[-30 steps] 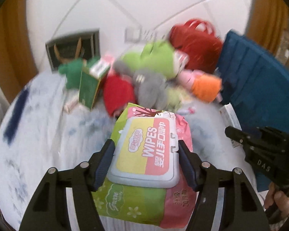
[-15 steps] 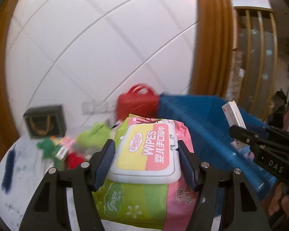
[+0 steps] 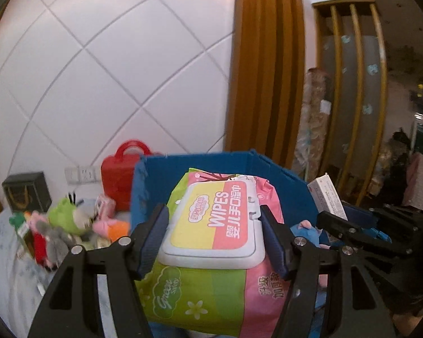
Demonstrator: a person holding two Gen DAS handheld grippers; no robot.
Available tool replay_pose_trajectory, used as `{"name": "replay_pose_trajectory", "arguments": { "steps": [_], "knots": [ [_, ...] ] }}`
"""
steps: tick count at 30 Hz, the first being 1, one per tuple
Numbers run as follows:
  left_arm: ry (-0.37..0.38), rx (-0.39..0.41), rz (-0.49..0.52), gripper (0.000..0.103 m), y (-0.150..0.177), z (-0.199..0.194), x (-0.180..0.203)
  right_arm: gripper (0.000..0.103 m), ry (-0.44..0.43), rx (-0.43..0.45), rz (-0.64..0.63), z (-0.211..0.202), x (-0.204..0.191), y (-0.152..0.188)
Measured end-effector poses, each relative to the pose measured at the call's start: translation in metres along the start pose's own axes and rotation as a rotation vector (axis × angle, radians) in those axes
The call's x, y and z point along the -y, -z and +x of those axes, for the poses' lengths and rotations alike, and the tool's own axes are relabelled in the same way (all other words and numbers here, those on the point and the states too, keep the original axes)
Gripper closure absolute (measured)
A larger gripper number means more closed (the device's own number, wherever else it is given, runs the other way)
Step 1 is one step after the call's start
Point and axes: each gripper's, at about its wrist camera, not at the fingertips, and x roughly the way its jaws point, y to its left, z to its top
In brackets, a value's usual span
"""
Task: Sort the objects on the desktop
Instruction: 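Carry the wipes pack and white box over the crate and release both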
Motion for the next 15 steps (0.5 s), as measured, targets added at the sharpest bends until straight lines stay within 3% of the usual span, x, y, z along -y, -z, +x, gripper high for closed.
{"name": "replay_pose_trajectory", "arguments": {
  "steps": [3,8,11,13,15],
  "knots": [
    [-0.031,-0.073,-0.001,0.040,0.012,0.013,0.029,0.077,-0.031,-0.050,-0.023,0.017,0.030,0.015],
    [-0.115,-0.128,-0.010,0.039,0.028,0.022,0.054,0.077,-0.062,-0.097,-0.048,0.032,0.056,0.036],
    [-0.176,-0.096,-0.016,0.033,0.026,0.013,0.063,0.073,-0.086,-0.102,-0.034,0.034,0.072,0.043],
    [-0.200,-0.082,-0.032,0.019,0.023,0.005,0.062,0.055,-0.094,-0.106,-0.036,0.033,0.075,0.047],
    [-0.217,-0.086,-0.037,0.019,0.022,0.001,0.065,0.041,-0.103,-0.107,-0.040,0.031,0.078,0.049]
  ]
}}
